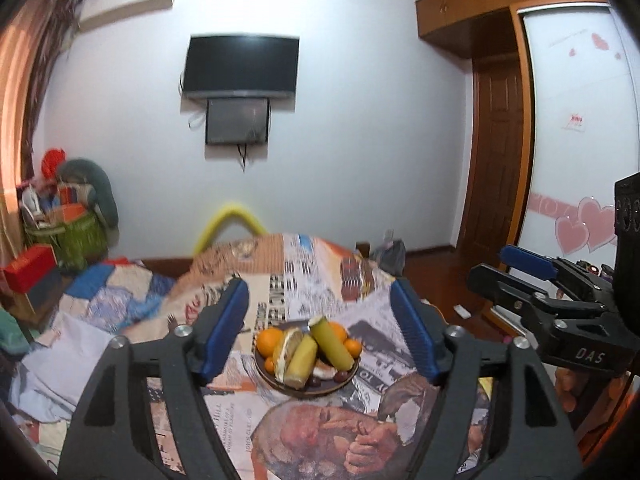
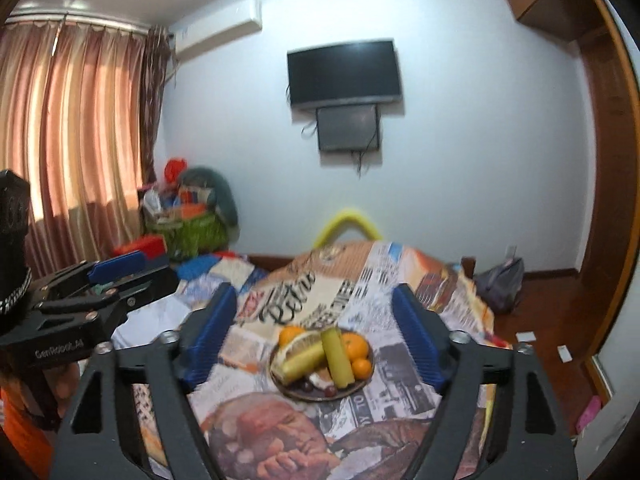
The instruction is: Organize fruits
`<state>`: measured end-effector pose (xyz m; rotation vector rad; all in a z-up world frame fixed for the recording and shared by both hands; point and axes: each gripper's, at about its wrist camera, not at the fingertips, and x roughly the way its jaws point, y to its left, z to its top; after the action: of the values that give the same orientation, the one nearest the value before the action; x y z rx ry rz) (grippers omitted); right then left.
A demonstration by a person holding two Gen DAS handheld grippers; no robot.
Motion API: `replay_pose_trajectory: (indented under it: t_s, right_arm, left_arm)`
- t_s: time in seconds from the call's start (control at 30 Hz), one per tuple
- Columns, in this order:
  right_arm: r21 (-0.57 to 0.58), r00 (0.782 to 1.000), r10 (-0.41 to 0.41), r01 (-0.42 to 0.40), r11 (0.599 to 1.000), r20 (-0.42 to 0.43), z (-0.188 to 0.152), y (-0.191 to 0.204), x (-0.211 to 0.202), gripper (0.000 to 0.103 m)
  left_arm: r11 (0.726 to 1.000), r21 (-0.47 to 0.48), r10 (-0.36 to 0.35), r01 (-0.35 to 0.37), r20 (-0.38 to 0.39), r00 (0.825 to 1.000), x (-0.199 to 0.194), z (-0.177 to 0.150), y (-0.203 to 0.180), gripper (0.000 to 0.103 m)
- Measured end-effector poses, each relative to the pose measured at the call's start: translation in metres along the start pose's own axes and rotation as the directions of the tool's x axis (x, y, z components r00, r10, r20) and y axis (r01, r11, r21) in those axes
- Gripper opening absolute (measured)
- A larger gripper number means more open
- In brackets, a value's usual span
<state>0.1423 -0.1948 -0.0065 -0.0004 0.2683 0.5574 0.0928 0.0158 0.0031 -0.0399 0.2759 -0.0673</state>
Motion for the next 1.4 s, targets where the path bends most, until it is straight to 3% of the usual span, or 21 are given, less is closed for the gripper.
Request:
replay_pose_trajectory:
  t_s: [0.1, 0.2, 0.3, 1.4]
  right_arm:
    - [0.001, 0.999, -0.025, 0.025, 1.0, 0.048, 0.002, 0.004, -0.014, 0.089]
    - [0.009, 0.996, -0.043, 0.042, 0.999, 0.081, 0.003, 0.007, -0.022, 0.102]
    - [0.004, 0.992, -0.066, 0.066, 0.998, 0.106, 0.003, 0.01, -0.028, 0.103]
    - [-0.008, 0.992, -0.086, 0.087, 0.996, 0.093, -0.006, 0.013, -0.036, 0.103]
  left_arm:
    - [1.0, 0.011, 0.016, -0.016, 0.044, 0.999, -0.017, 0.003, -0.003, 0.089]
    - [1.0, 0.015, 0.024, -0.025, 0.079, 0.997, -0.031, 0.005, -0.005, 0.096]
    - [0.999, 0.018, 0.033, -0.035, 0.099, 0.995, -0.04, 0.006, -0.006, 0.103]
    - [0.999, 0.006, 0.041, -0.042, 0.092, 0.995, -0.045, -0.005, -0.008, 0.103]
